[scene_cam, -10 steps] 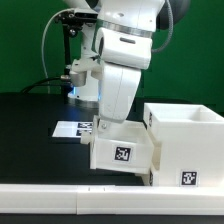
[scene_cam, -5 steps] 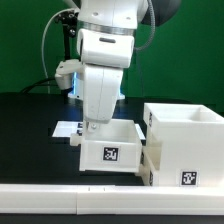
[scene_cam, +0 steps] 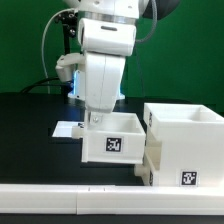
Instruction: Assemble drawer
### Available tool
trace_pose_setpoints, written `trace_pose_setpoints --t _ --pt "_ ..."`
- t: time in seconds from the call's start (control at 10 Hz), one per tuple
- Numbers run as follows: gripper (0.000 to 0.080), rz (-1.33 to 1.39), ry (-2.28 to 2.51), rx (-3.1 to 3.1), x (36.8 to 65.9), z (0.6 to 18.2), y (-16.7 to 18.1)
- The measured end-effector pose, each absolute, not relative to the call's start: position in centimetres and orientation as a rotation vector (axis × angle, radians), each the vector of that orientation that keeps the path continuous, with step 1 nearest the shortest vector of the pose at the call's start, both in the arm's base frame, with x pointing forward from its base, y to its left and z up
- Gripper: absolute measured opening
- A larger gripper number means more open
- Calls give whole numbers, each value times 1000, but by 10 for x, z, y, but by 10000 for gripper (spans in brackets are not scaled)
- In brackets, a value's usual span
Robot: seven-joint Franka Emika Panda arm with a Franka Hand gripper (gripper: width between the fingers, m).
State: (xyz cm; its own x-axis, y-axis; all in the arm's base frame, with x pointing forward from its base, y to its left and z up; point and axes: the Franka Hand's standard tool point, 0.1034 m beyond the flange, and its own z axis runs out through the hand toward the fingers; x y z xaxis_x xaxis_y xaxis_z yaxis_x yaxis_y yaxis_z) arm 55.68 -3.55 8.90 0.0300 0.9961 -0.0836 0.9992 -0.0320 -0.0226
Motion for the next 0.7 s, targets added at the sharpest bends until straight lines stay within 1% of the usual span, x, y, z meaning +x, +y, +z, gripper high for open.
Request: trace_pose_setpoints --t 0.3,0.7 --pt "38 -104 2132 2249 558 88 -23" --pt "38 -105 2142 2240 557 85 -26"
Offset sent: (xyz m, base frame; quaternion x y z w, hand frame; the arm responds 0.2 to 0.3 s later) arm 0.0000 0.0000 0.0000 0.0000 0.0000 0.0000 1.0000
